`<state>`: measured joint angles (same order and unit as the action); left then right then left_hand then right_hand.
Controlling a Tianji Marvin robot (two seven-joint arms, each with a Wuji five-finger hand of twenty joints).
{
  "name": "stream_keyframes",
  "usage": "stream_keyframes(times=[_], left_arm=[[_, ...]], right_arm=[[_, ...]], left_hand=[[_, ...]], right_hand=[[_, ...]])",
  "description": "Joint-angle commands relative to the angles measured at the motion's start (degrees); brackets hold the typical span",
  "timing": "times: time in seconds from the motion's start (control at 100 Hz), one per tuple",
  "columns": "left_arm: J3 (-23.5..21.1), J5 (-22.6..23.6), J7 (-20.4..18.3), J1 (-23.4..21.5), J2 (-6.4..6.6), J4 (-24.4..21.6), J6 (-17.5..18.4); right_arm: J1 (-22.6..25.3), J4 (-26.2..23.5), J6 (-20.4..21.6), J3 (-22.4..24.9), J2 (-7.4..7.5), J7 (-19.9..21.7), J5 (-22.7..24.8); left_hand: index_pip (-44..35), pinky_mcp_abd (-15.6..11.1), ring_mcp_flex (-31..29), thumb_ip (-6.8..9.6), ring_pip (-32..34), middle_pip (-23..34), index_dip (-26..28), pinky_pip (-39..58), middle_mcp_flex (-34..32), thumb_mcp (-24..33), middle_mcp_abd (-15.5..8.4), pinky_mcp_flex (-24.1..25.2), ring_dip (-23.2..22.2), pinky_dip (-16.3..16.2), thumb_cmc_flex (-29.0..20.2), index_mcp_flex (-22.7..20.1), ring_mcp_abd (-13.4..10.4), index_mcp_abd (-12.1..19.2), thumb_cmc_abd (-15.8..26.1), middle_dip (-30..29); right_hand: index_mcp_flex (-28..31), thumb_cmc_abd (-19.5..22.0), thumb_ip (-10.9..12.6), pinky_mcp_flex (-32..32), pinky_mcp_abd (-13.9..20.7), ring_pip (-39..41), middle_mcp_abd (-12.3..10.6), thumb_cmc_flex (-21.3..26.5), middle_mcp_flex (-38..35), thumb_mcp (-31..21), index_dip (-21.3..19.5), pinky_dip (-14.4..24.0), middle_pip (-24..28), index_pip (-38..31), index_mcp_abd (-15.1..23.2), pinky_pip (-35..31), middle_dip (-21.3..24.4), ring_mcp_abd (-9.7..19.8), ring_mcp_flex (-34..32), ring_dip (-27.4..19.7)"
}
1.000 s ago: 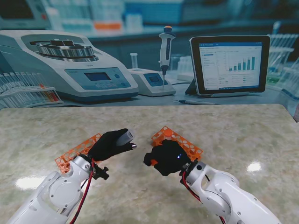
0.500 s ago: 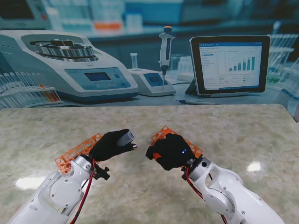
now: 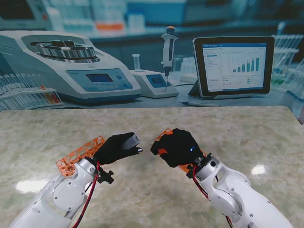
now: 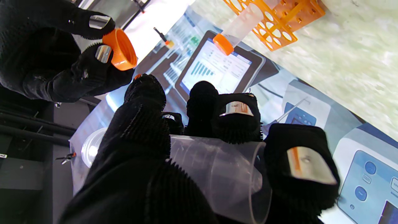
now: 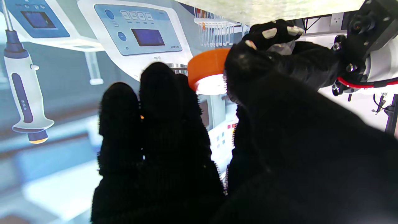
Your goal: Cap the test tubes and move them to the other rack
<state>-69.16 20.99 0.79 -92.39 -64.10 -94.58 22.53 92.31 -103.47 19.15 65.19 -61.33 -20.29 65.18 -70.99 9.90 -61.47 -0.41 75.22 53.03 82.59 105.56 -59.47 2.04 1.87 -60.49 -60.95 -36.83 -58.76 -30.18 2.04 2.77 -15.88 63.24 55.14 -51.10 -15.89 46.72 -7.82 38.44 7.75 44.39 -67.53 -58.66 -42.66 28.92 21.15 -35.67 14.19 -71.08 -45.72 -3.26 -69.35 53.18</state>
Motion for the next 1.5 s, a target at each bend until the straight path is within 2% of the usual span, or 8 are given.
stream_keyframes(times=[0.0, 0.57, 1.49], left_arm=[[0.3, -0.2, -0.4, 0.1, 0.04, 0.0, -0.2], [1.7, -1.1, -1.3, 1.1, 0.14, 0.6, 0.1], [1.8, -1.9, -2.2, 0.9, 0.38, 0.3, 2.4]], right_arm=[[0.5, -1.0, -0.1, 0.3, -0.31, -0.4, -0.3], [0.9, -3.1, -0.6, 1.3, -0.94, -2.6, -1.2], [-1.9, -3.7, -1.7, -3.1, -2.22, -3.8, -5.7]], left_hand=[[-3.2, -8.0, -3.7, 0.46, 1.5, 0.0, 1.7, 10.3, -1.4, 1.1, -1.4, -2.0, -0.1, 0.3, -1.0, -0.3, -1.4, 2.7, 3.2, -0.5], [-3.2, -7.6, -3.6, 0.39, 1.3, 0.0, 1.7, 10.0, -1.4, 1.1, -1.5, -1.9, -0.1, 0.3, -1.1, -0.3, -1.2, 2.7, 3.2, -0.5], [-2.9, -6.8, -3.2, 0.17, 0.7, -0.3, 1.6, 9.1, -1.1, 0.7, -1.5, -1.8, -0.1, 0.5, -1.2, -0.4, -0.9, 3.0, 3.2, -0.5]], right_hand=[[2.2, 3.3, 4.3, 0.0, -0.2, 1.9, -10.4, 10.0, -4.4, -11.7, -1.2, -0.1, 7.2, -2.3, -0.7, -2.0, -2.2, 1.4, 0.5, -0.1], [2.4, 3.7, 4.4, 0.2, -0.2, 2.0, -10.5, 9.9, -4.6, -11.9, -1.2, 0.2, 7.3, -2.4, -0.6, -2.2, -2.1, 1.5, 0.3, 0.1], [2.5, 4.4, 4.7, 0.6, 0.0, 2.1, -10.6, 9.8, -4.8, -11.9, -1.2, 0.9, 7.4, -2.5, -0.6, -2.3, -2.2, 1.6, -0.2, 0.4]])
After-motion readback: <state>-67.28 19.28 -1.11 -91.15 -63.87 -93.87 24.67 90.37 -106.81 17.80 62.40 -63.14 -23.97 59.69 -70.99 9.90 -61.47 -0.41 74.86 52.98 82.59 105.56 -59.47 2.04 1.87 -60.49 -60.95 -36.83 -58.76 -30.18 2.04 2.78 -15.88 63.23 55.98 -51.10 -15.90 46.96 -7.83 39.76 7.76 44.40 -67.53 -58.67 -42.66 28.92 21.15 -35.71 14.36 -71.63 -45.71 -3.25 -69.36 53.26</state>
